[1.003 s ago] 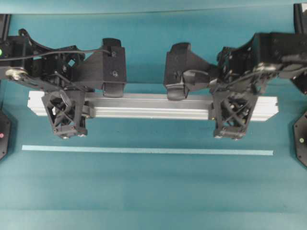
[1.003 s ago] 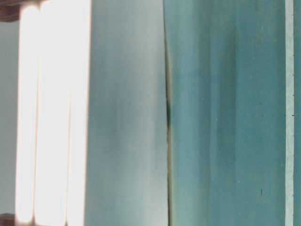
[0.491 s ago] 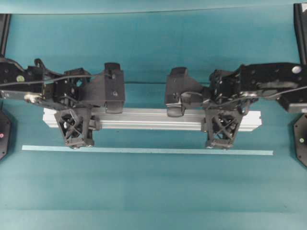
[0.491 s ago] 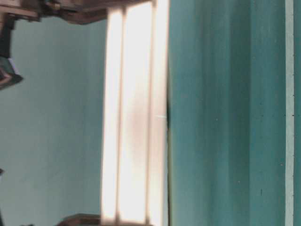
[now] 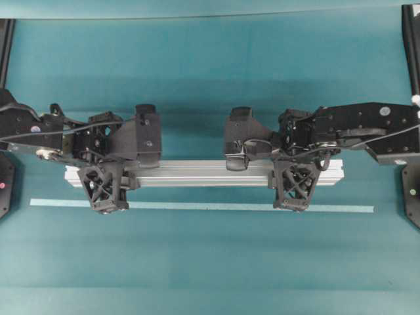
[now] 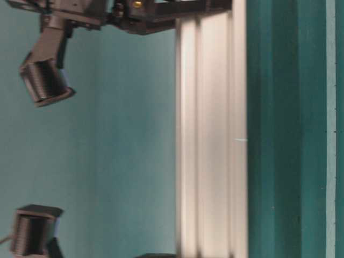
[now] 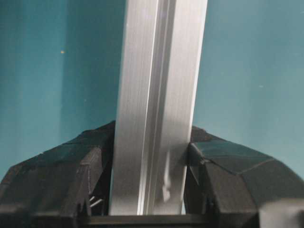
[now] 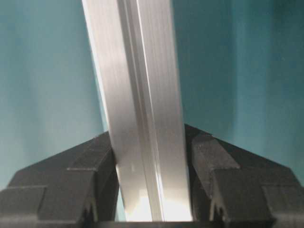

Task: Lift the metal rail with both hands.
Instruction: 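Lower the rail onto the table beside the strip and open both grippers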

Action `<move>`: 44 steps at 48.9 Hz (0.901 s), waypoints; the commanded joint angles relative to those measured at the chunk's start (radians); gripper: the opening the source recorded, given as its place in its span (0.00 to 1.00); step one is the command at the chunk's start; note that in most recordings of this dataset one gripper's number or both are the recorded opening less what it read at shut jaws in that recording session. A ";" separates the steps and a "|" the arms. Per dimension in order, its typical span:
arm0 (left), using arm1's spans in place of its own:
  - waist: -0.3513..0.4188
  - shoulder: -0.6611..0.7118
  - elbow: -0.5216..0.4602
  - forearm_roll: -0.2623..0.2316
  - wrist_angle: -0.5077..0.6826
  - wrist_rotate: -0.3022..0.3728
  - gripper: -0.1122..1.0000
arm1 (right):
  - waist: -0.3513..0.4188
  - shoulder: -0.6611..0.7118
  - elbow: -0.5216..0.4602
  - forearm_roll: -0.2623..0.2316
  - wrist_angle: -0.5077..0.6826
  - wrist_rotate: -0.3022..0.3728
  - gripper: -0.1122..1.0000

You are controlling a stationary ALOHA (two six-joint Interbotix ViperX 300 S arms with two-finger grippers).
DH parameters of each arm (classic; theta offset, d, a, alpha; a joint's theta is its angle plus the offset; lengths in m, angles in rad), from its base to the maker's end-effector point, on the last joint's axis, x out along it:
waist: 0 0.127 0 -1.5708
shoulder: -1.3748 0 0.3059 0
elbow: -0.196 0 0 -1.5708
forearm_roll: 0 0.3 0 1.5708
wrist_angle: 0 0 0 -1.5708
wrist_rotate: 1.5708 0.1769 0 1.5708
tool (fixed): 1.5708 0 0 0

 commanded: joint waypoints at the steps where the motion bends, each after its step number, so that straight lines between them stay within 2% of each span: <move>1: 0.006 0.000 0.008 0.000 -0.035 -0.034 0.43 | 0.015 0.017 0.015 0.011 -0.032 0.009 0.45; 15: 0.003 0.054 0.040 0.000 -0.156 -0.037 0.43 | 0.026 0.051 0.026 0.014 -0.058 0.009 0.45; 33: 0.000 0.118 0.071 0.000 -0.249 -0.038 0.43 | 0.038 0.075 0.069 0.034 -0.133 0.011 0.45; 44: 0.000 0.150 0.074 -0.002 -0.261 -0.037 0.43 | 0.051 0.084 0.092 0.043 -0.167 0.011 0.45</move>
